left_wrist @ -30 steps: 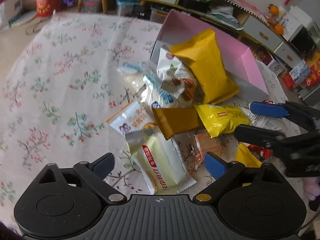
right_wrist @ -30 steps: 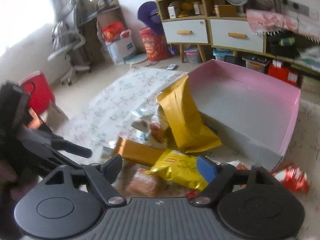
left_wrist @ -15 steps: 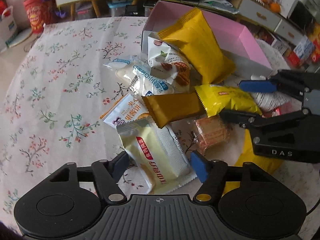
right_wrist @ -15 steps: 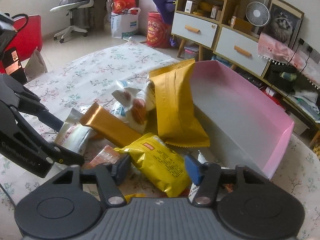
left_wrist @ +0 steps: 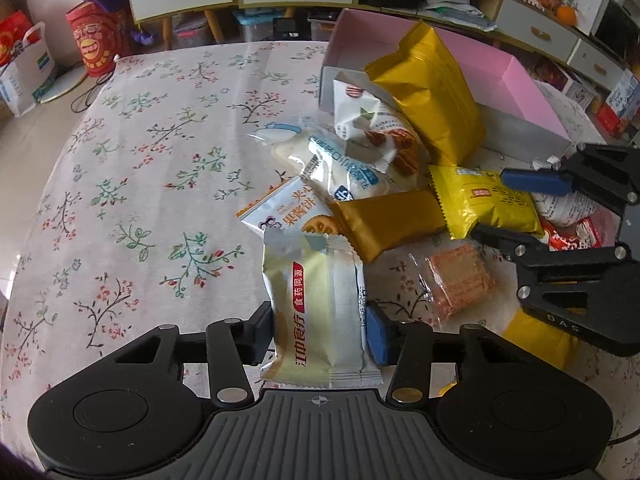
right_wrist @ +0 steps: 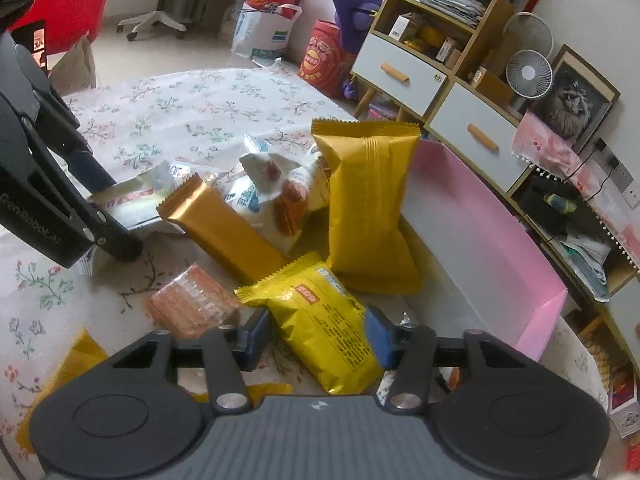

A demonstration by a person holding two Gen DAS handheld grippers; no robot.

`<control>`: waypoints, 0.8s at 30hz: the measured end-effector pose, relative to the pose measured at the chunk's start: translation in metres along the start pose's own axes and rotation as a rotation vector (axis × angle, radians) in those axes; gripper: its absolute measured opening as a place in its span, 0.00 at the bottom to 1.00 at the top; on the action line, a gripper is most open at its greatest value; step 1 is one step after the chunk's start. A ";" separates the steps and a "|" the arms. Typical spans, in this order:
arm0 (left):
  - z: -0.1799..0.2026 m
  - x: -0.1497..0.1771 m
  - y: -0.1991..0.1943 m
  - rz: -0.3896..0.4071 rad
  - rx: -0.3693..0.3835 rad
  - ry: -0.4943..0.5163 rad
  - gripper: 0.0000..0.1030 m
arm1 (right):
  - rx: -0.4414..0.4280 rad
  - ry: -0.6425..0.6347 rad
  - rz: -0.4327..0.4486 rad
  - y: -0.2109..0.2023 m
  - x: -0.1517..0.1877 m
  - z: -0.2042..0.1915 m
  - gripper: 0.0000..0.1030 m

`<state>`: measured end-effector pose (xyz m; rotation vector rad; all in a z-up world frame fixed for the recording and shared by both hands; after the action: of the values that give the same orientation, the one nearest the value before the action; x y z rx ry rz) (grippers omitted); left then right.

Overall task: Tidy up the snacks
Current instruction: 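Grasp the cream pastry pack with the left gripper while the right gripper reaches the yellow bag, then close the right gripper on the yellow snack bag and lift it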

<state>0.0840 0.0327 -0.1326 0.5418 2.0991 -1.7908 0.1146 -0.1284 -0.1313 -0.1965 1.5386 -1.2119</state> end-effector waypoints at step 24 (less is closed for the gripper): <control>-0.026 -0.014 -0.024 0.052 0.071 -0.139 0.44 | -0.090 0.285 0.171 -0.041 -0.023 0.016 0.00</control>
<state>0.0841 0.0539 -0.1009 0.4718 1.9190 -1.8240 0.1176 -0.1409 -0.0835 0.0520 1.8185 -1.0692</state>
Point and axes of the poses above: each gripper's, at about its wrist camera, not at the fingertips, and y roughly the way its jaws point, z to its right, x to its underside, the point moved 9 cm from there along y, roughly the way its jaws point, and after that the axes turned 15 degrees about -x, right-handed, at the moved point
